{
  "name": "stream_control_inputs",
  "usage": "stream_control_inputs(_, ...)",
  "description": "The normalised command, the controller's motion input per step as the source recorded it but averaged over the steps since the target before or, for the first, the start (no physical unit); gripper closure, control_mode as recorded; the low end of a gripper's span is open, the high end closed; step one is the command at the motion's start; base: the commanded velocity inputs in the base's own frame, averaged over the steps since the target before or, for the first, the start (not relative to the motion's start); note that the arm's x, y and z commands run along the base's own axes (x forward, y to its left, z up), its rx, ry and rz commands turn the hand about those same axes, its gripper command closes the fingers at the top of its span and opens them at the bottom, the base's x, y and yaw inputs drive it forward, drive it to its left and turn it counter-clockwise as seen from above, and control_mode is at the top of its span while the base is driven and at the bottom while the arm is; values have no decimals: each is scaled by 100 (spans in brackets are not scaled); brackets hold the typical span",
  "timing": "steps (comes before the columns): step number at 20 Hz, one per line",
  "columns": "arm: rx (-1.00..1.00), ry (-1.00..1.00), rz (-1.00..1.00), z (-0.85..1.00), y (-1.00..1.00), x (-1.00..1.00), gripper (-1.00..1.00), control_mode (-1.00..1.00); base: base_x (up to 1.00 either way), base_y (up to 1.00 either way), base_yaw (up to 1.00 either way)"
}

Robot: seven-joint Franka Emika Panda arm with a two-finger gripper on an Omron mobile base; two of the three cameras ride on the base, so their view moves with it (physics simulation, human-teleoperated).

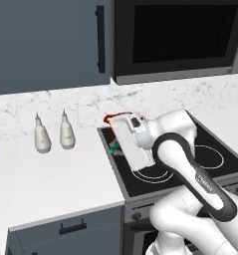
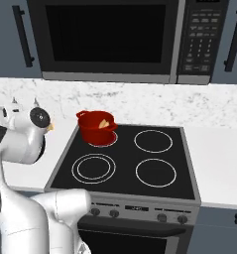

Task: Put the potato and squash in the pot. Retrieve the spatula and lightly stir the vegetables in the pot.

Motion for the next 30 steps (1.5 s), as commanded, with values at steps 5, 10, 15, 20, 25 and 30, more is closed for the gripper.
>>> stream_control_inputs(5, 69, 36, -20, 14, -86, 16, 100, -100, 0, 0, 0)
stream_control_inputs(10, 67, 32, -17, 9, -75, 56, 100, -100, 0, 0, 0)
stream_control_inputs(15, 36, 17, -14, 15, -29, 69, 100, -100, 0, 0, 0)
stream_control_inputs(20, 32, 15, -10, 2, -24, 67, 100, -100, 0, 0, 0)
stream_control_inputs(25, 26, 8, -6, 7, -39, 58, 100, -100, 0, 0, 0)
stream_control_inputs(30, 6, 9, -8, 0, -37, 78, 100, -100, 0, 0, 0)
